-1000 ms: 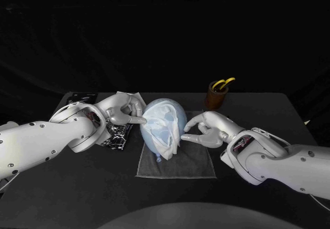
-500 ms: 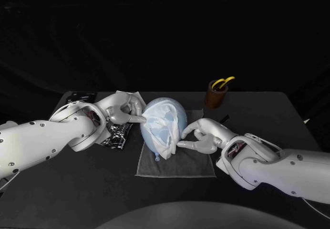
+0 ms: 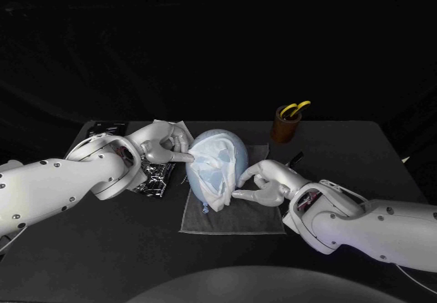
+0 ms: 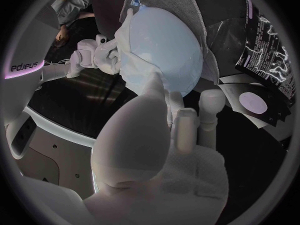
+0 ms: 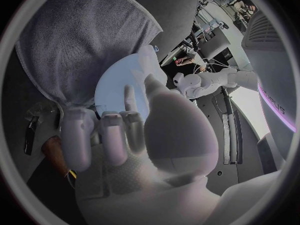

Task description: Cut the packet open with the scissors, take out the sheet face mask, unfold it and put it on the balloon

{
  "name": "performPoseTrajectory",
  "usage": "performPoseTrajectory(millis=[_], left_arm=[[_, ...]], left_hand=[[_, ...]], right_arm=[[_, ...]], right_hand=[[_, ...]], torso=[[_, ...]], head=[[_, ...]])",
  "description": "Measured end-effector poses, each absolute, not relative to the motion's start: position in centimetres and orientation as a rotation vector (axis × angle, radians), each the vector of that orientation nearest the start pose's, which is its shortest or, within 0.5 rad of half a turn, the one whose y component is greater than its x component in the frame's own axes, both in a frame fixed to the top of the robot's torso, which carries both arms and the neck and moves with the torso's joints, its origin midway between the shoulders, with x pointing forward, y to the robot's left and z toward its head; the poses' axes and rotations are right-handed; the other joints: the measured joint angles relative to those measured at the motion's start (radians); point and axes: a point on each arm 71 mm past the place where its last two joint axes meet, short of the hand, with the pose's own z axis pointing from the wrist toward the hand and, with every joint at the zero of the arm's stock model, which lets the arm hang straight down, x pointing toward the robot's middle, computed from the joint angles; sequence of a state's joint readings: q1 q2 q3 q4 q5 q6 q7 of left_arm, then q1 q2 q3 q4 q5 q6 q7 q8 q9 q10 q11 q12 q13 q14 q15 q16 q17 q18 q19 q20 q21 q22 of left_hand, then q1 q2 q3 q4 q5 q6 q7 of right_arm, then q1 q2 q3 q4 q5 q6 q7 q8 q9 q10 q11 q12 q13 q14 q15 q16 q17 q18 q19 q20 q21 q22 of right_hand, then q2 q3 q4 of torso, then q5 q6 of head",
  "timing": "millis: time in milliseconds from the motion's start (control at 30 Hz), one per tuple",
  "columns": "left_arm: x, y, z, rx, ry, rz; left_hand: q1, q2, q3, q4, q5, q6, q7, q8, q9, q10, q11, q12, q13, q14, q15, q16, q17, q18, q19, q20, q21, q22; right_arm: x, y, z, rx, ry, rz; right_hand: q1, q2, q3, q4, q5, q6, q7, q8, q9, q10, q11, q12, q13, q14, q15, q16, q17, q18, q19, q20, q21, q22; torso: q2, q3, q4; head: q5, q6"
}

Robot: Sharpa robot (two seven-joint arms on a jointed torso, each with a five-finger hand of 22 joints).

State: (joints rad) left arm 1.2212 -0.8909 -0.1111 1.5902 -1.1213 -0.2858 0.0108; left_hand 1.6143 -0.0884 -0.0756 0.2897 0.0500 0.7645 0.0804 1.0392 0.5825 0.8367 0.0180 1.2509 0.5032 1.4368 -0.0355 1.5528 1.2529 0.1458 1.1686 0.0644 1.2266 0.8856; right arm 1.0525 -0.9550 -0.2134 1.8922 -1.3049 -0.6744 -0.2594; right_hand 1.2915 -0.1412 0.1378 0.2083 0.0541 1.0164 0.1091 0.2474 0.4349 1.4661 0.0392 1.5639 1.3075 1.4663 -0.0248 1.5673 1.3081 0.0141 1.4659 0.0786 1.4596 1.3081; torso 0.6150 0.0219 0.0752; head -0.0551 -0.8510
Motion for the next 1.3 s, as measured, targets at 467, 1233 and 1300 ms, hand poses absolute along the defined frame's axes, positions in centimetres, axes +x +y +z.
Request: performPoseTrajectory(millis=[467,1233,1300], left_arm=[[46.5,20.1,-19.7,-0.058,1.799,-0.895],[46.0,19.9,-19.5,-0.175,1.805,-1.012],[46.0,20.0,-19.5,-0.183,1.806,-1.016]], left_hand=[[0.0,0.0,0.0,0.0,0.0,0.0,0.0,0.0,0.001,0.0,0.0,0.0,0.003,0.0,0.0,0.0,0.005,0.0,0.0,0.0,0.0,0.003],[-0.009,0.009,0.0,0.0,0.0,-0.009,-0.002,-0.004,0.0,-0.013,0.002,-0.008,-0.015,0.0,0.0,-0.001,-0.023,0.0,0.0,0.0,0.0,-0.016],[-0.009,0.009,0.0,0.0,0.0,-0.009,-0.002,-0.004,0.0,-0.013,0.002,-0.008,-0.015,0.0,0.0,-0.001,-0.021,0.0,0.0,0.0,0.0,-0.015]], right_arm=[[35.1,-18.2,-25.2,0.231,1.768,0.809],[34.0,-19.8,-26.8,0.445,1.817,0.822],[33.9,-19.5,-27.1,0.479,1.815,0.835]], right_hand=[[0.005,0.003,-0.006,0.0,0.0,0.0,0.0,0.0,0.001,-0.002,-0.002,0.004,0.0,0.0,0.0,-0.001,-0.001,0.0,0.0,0.0,0.0,-0.001],[0.042,0.008,-0.038,0.014,0.0,-0.02,0.009,-0.017,-0.004,-0.002,-0.002,0.001,0.0,0.0,0.0,0.0,0.0,0.0,-0.001,0.0,-0.037,0.0],[0.043,0.01,-0.039,0.013,0.0,-0.021,0.009,-0.017,-0.004,-0.002,-0.002,0.003,0.0,0.0,0.0,0.0,0.0,0.0,-0.001,0.0,-0.037,0.0]], torso=[[-0.001,0.0002,-0.0012],[0.001,0.0003,0.0002],[0.001,0.0003,0.0006]], head=[[0.001,-0.001],[-0.012,0.011],[-0.013,0.011]])
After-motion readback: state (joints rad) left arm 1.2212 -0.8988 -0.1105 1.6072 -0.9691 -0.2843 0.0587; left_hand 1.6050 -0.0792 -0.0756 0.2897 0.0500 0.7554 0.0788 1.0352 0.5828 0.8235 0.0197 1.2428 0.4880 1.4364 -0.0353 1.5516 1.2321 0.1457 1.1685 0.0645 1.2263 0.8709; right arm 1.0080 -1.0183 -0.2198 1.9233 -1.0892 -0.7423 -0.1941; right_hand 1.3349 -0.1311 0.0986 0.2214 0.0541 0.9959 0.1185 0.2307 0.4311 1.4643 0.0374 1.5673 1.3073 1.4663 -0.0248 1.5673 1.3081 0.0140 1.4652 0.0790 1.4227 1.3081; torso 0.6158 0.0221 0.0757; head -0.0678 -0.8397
